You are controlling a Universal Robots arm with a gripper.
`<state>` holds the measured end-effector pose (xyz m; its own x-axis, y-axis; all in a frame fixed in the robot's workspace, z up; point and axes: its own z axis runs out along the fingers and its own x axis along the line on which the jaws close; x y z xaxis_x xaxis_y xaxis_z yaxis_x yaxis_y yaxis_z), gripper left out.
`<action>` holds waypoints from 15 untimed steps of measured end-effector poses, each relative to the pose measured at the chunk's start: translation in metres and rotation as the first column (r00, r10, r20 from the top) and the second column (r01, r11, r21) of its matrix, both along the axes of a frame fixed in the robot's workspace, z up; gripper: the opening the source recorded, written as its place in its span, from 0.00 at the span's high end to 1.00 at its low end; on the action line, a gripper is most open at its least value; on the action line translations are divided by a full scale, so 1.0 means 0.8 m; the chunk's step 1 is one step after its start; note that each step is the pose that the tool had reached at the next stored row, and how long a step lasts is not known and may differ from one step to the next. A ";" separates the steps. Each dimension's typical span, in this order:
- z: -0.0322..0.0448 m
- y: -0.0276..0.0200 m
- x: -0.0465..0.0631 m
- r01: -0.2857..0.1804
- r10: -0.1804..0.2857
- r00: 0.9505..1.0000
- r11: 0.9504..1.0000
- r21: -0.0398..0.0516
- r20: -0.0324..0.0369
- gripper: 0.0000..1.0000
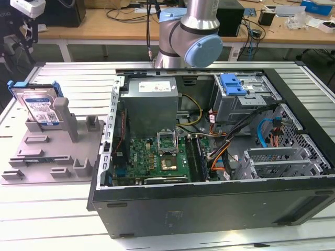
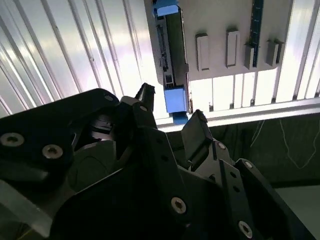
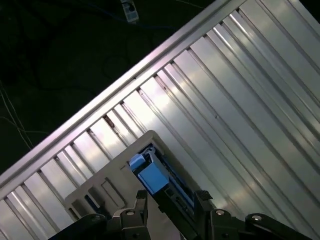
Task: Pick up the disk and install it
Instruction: 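Pick up the disk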
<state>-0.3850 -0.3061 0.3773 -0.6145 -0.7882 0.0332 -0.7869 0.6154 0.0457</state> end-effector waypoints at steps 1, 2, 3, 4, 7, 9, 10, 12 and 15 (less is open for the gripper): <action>0.0000 0.0000 0.000 -0.019 0.019 1.000 1.000 0.000 0.000 0.50; -0.0001 0.0000 0.000 -0.040 0.040 0.999 0.999 0.000 0.000 0.50; -0.0001 0.0000 0.000 -0.058 0.058 0.998 0.998 0.000 0.000 0.50; -0.0001 0.0000 0.000 -0.077 0.077 0.997 0.997 0.000 0.000 0.50; -0.0004 0.0000 0.000 -0.132 0.132 0.991 0.991 0.000 0.000 0.50; -0.0008 0.0000 0.000 -0.182 0.182 0.983 0.983 0.000 0.000 0.50; -0.0010 0.0000 0.000 -0.205 0.205 0.979 0.979 0.000 0.000 0.50; -0.0015 0.0000 0.000 -0.249 0.249 0.968 0.968 0.000 0.000 0.50; -0.0023 0.0000 0.000 -0.316 0.316 0.949 0.949 0.000 0.000 0.50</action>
